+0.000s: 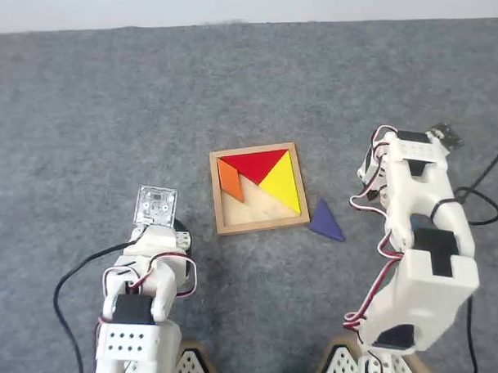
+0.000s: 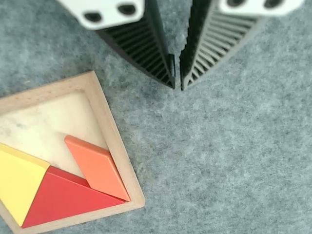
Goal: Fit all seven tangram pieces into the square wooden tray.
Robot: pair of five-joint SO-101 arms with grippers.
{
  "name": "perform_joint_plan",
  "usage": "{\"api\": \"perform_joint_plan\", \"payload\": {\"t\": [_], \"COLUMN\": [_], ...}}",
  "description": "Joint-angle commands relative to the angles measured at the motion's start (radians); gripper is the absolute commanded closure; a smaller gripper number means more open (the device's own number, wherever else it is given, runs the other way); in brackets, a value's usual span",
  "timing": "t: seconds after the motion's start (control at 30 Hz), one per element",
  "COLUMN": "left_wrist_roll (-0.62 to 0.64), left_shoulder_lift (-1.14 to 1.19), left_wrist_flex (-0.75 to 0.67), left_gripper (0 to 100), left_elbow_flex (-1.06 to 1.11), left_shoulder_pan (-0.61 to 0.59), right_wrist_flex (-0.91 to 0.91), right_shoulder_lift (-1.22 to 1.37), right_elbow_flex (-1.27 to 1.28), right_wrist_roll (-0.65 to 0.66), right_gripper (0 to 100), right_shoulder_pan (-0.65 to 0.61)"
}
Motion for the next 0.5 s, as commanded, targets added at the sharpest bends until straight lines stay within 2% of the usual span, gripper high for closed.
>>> {"api": "perform_joint_plan", "payload": {"t": [0.0,0.17,0.33,0.47], "left_wrist_roll": [0.006,0.006,0.006,0.006], "left_shoulder_lift": [-0.012,-0.012,-0.012,-0.012], "left_wrist_flex": [0.002,0.002,0.002,0.002], "left_gripper": [98,98,98,98], "left_elbow_flex": [-0.008,-0.008,-0.008,-0.008], "left_shoulder_pan": [-0.005,-0.005,-0.005,-0.005], "right_wrist_flex": [-0.015,-0.007,0.005,0.027], "right_shoulder_lift": [-0.010,-0.013,-0.015,-0.002], "right_elbow_flex": [-0.051,-0.097,-0.163,-0.222], "right_wrist_roll": [-0.011,-0.002,0.123,0.133], "right_gripper": [78.3,82.5,89.0,89.7], "right_shoulder_pan": [0.010,0.015,0.061,0.094]}}
